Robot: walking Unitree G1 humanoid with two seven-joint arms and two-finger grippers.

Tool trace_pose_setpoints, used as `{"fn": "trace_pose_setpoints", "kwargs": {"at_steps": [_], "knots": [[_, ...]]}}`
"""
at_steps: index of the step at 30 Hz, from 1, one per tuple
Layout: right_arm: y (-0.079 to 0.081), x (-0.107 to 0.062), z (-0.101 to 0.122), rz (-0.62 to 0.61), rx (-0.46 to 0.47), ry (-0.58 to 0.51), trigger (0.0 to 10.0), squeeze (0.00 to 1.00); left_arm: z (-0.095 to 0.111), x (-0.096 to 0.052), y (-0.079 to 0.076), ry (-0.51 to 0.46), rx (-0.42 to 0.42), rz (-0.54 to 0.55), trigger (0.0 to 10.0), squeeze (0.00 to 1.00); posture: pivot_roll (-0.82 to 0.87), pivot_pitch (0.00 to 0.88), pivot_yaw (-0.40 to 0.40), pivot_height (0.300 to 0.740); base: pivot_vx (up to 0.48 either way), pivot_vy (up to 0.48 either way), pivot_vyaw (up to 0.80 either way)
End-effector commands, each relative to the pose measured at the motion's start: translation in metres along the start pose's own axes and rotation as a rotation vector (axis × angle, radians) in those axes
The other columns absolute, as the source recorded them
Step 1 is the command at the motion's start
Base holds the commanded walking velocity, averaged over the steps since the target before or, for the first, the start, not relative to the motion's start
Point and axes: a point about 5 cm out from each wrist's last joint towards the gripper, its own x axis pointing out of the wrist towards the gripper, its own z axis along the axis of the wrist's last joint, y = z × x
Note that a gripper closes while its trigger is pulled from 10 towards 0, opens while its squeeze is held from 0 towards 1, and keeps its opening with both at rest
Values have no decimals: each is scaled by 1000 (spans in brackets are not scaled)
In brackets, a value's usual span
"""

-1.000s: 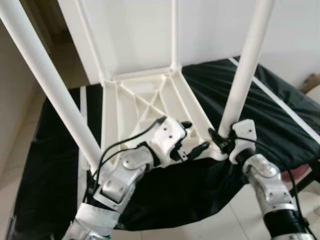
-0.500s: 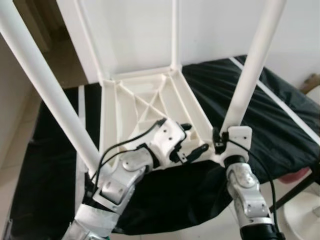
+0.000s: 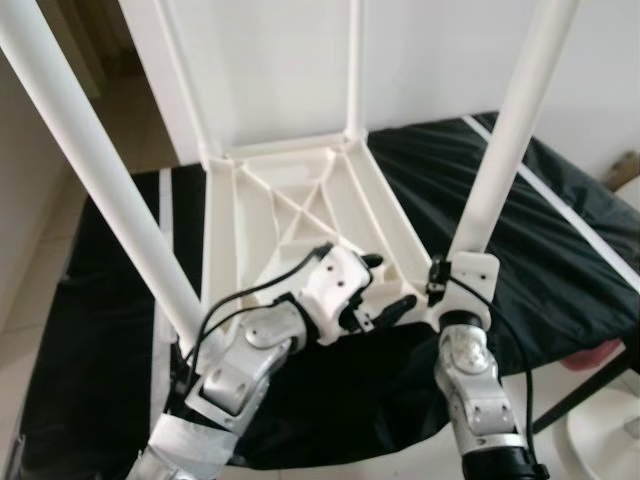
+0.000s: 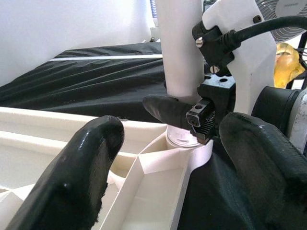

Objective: Building children table

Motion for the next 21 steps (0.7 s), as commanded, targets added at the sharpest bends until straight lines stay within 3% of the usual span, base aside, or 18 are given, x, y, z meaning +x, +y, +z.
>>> {"fn": "trace_pose_setpoints", "kwargs": {"at_steps": [1, 2, 3, 4, 5, 10, 18, 21], "knots": [[-3, -8, -23, -41, -1, 112, 10000, 0, 3, 0, -3, -5, 17, -58, 10000, 0, -43, 0, 30, 740, 0, 0, 0], [-3, -8, -23, -41, -1, 112, 10000, 0, 3, 0, -3, -5, 17, -58, 10000, 0, -43, 0, 30, 740, 0, 0, 0], [-2, -8, -22, -37, -1, 107, 10000, 188, 3, 0, -3, -5, 16, -57, 10000, 0, -41, 0, 29, 740, 0, 0, 0], [-2, -8, -21, -34, -2, 103, 10000, 188, 3, 0, -3, -5, 15, -57, 10000, 0, -41, 0, 29, 740, 0, 0, 0], [0, -7, -18, -12, 14, 84, 10000, 1000, 3, 0, -3, -5, 15, -56, 10000, 0, -40, 0, 28, 740, 0, 0, 0], [1, -3, -12, 20, 63, 48, 10000, 1000, 4, 1, -3, -4, 18, -52, 10000, 0, -38, 0, 27, 740, 0, 0, 0], [-4, 5, -5, 184, 103, -25, 10000, 1000, 5, 0, -2, -5, 19, -43, 10000, 0, -31, 0, 18, 740, 0, 0, 0], [-13, 9, -1, 295, 112, -61, 10000, 1000, 5, -1, -1, -7, 19, -36, 10000, 0, -27, 0, 17, 740, 0, 0, 0]]}}
